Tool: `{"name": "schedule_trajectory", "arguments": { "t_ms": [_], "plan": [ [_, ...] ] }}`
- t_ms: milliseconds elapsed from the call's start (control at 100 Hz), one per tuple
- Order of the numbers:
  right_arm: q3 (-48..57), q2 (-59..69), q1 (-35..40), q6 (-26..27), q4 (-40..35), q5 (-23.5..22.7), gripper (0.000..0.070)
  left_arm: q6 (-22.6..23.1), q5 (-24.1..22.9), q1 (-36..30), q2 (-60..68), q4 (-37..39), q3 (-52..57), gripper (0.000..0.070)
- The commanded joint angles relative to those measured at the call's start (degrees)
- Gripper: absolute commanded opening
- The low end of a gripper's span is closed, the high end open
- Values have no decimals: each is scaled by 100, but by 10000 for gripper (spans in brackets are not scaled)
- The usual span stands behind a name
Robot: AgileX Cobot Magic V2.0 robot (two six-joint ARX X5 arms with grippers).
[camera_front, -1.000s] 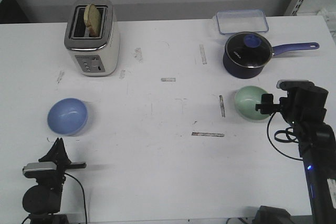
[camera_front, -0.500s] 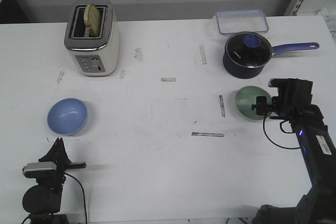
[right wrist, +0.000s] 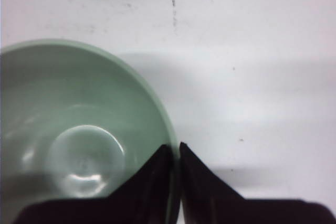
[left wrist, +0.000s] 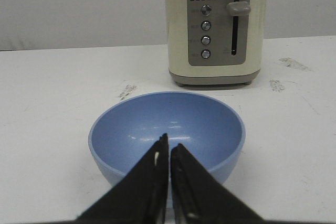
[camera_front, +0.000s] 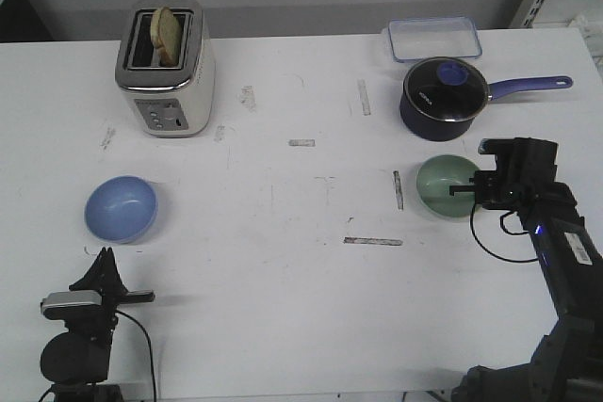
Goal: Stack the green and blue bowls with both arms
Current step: 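Drag the green bowl with the right gripper toward the table center, release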
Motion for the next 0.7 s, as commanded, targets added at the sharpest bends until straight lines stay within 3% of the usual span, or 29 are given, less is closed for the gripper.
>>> {"name": "schedule_trajectory", "arguments": {
  "t_ms": [0,250,690],
  "plan": [
    [297,-125,24,17,-15,-98,0,-11,-9,7,-17,74,-116,2],
    [960,-717,822,376,-450,-870,0,-11,-9,7,-17,74,-114,1],
    [1014,-317,4470,492,-730,-846,0,-11,-9,7,-17,72,-114,1]
  ]
}}
